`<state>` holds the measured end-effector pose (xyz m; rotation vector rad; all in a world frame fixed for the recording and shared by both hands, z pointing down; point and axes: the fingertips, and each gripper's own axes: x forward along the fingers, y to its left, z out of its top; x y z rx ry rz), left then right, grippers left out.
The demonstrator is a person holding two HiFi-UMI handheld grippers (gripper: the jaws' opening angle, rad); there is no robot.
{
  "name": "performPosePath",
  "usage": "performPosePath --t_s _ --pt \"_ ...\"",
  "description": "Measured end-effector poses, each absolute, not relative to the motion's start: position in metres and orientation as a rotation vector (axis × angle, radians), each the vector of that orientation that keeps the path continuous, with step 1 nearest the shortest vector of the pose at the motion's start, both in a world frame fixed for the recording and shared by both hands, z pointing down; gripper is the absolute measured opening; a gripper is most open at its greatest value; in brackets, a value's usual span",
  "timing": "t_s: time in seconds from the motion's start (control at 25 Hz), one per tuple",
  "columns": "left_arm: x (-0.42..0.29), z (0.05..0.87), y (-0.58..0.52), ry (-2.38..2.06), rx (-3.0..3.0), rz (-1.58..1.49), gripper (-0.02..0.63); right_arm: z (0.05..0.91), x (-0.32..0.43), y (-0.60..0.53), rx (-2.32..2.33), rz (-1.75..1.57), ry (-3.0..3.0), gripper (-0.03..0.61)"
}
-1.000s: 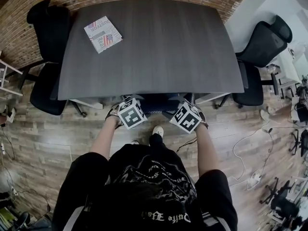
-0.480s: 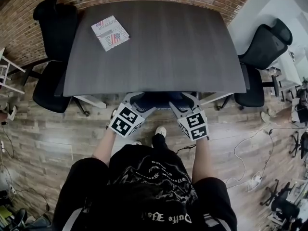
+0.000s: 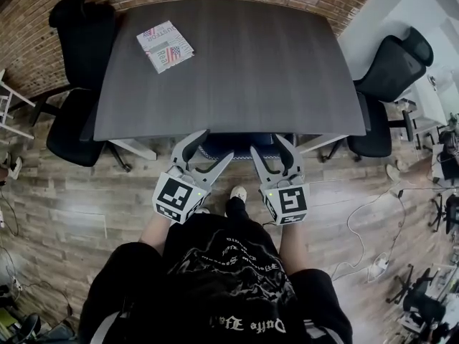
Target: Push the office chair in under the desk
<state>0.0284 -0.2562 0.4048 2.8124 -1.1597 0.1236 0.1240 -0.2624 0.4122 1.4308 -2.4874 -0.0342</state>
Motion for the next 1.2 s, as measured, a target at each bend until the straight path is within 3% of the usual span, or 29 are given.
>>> performPosePath --t_s 0.2,0.6,0.8,0.96,1.2 --pt "0.014 0.364 -0.250 -1.308 2.819 -0.092 0.290 0.379 0.127 -0.253 1.577 -0.097 -2.554 0.219" --pt "0.021 0.331 -0.238 -1.344 2.895 -0.172 0.275 0.344 0.133 -0.244 1.711 -0.165 -2.609 0.173" --pt "0.024 0.329 -0.237 -1.351 2.879 -0.182 0.192 0.346 0.131 -0.243 1.710 -0.172 -2.591 0.106" --pt "0.020 0.332 -0.242 -1.402 2.847 -0.183 0.051 0.350 0.128 -0.244 1.697 -0.155 -2.580 0.035" --pt "0.018 0.329 -0.244 -1.427 2.836 -0.181 0.008 0.354 0.130 -0.244 1.696 -0.131 -2.565 0.005"
